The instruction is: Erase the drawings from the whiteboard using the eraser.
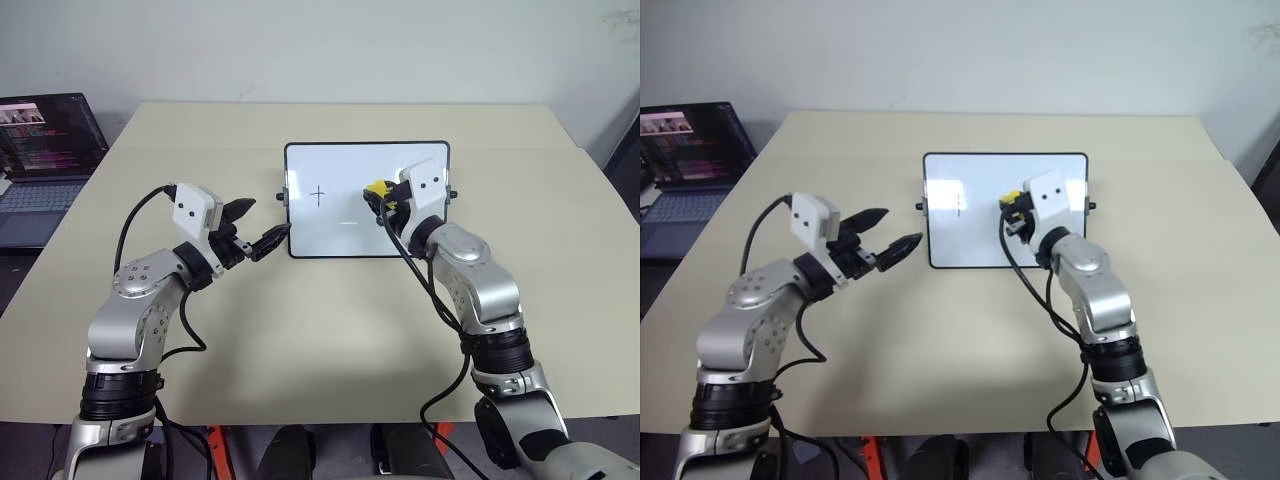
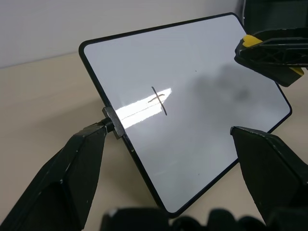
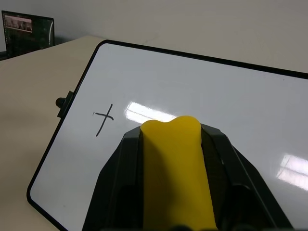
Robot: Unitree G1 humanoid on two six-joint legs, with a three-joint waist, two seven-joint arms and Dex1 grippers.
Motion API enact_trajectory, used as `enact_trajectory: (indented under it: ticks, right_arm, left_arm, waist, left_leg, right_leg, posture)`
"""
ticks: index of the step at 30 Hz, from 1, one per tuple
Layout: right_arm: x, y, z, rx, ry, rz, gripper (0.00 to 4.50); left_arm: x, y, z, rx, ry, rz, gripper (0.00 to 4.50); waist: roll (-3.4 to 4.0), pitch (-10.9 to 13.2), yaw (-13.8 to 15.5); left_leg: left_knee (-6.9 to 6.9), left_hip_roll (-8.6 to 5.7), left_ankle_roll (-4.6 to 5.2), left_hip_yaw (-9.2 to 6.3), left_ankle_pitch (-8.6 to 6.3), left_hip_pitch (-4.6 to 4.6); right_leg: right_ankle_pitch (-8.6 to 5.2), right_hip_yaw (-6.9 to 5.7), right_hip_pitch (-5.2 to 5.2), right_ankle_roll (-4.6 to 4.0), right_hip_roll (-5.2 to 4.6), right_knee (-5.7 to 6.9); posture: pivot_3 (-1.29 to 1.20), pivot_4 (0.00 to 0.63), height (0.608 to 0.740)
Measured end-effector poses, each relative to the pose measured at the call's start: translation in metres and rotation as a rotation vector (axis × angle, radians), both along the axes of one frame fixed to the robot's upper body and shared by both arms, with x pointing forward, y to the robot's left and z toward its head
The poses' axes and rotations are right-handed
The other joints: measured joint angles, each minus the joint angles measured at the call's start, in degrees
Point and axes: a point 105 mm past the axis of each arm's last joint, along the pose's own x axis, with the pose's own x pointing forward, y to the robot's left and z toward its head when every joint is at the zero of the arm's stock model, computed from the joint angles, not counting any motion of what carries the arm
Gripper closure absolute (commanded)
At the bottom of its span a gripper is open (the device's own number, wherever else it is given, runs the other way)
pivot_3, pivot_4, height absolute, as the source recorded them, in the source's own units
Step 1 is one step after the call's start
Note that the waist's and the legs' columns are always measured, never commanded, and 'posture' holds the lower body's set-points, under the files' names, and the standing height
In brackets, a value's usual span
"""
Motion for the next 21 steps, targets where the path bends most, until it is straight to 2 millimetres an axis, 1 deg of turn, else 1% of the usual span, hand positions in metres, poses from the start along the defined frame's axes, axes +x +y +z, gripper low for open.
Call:
enact_trajectory:
  ticks: [4, 8, 13, 16, 21]
  right_arm:
    - [0.001, 0.005, 0.008, 0.008, -0.021, 0.01, 3.21]
    - [0.004, 0.012, 0.007, 0.015, -0.014, 0.022, 3.21]
    - [0.005, 0.022, 0.014, 0.028, -0.037, 0.04, 3.21]
    - [0.006, 0.028, 0.015, 0.029, -0.039, 0.053, 3.21]
    - [0.006, 0.03, 0.016, 0.031, -0.045, 0.059, 3.21]
  left_arm:
    - [0.0, 0.0, 0.0, 0.001, -0.001, -0.002, 0.0]
    - [0.0, -0.001, 0.001, 0.001, -0.003, -0.005, 0.0]
    - [0.001, -0.001, 0.002, 0.002, -0.007, -0.005, 0.0]
    - [0.001, -0.001, 0.005, 0.006, -0.024, -0.002, 0.0]
    - [0.002, 0.001, 0.006, 0.024, -0.039, 0.007, 0.0]
  waist:
    - [0.0, 0.0, -0.01]
    - [0.0, 0.0, -0.02]
    - [0.0, 0.0, -0.03]
    - [0.0, 0.0, -0.03]
    - [0.0, 0.0, -0.02]
  left_leg:
    - [0.0, 0.0, 0.0, 0.0, 0.0, 0.0]
    - [0.0, 0.0, 0.0, 0.0, 0.0, 0.01]
    - [0.0, 0.0, -0.01, 0.01, 0.01, 0.0]
    - [0.0, 0.0, -0.02, 0.0, 0.01, 0.0]
    - [0.0, 0.0, -0.03, 0.0, 0.01, 0.0]
  right_leg:
    - [0.0, -0.01, 0.0, 0.0, 0.0, 0.0]
    - [0.0, 0.0, 0.0, 0.0, 0.0, 0.0]
    - [0.0, 0.0, 0.0, 0.0, 0.0, 0.0]
    - [0.0, 0.0, -0.01, 0.0, 0.0, 0.0]
    - [0.0, 0.0, -0.01, 0.0, 0.0, 0.0]
  posture:
    - [0.0, 0.15, 0.74]
    - [0.0, 0.15, 0.74]
    - [0.0, 0.15, 0.74]
    - [0.0, 0.15, 0.74]
    - [0.0, 0.15, 0.74]
